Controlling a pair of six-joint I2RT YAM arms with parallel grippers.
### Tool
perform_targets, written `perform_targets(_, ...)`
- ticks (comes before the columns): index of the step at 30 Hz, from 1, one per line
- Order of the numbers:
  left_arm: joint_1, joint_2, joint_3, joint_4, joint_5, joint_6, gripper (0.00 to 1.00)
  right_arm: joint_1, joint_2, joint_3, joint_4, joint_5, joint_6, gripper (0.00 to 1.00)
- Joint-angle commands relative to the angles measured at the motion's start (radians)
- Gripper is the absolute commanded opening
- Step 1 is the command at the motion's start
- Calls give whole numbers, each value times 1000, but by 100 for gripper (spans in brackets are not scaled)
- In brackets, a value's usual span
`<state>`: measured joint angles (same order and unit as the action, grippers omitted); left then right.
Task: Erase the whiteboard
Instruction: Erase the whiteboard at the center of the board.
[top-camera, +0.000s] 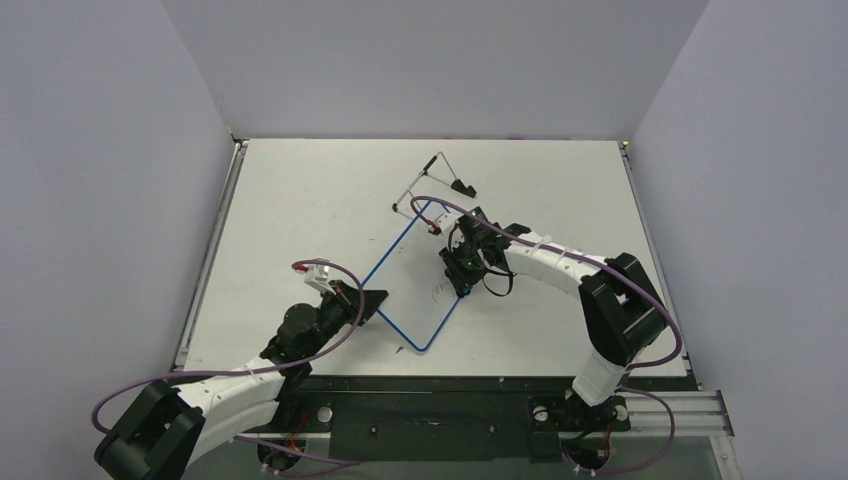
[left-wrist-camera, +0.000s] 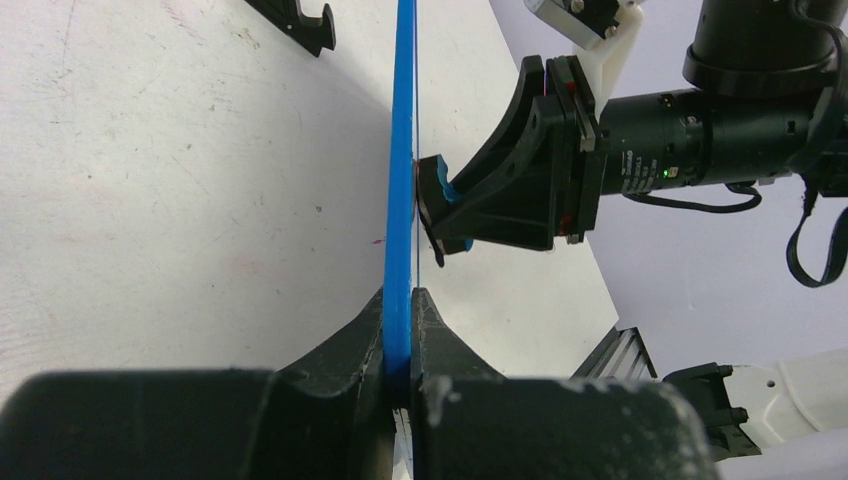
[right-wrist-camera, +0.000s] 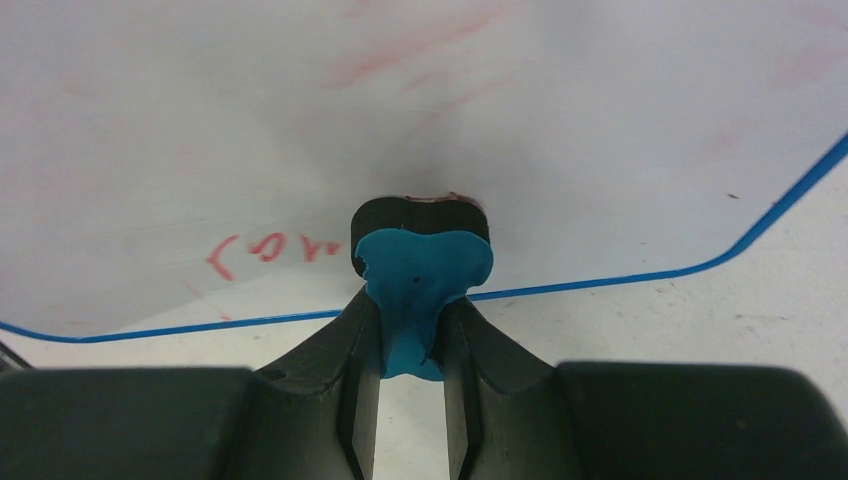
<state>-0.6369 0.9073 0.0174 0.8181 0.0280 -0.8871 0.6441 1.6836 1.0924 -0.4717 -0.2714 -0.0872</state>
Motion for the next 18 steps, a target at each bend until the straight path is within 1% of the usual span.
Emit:
perform_targets(1, -1, -35, 16, 111, 73, -18, 0, -5, 53, 8, 13, 21, 16, 0)
perform_targets(4, 2, -47, 12, 104, 70, -19, 0, 28, 74, 17, -15, -49, -1, 0)
perform_targets(7, 5, -58, 6, 97, 67, -21, 0, 87, 72, 21, -37, -116, -30, 0)
perform_targets(11, 12, -75, -4, 87, 63, -20, 0, 117, 55, 32, -45, -133, -42, 0)
perform_targets(13, 15, -81, -8, 82, 65, -18, 0, 102, 41, 38, -36, -100, -38, 0)
perform_targets(18, 19, -82, -7, 85, 72, -14, 0, -39, 36, 16, 15, -22, 6, 0)
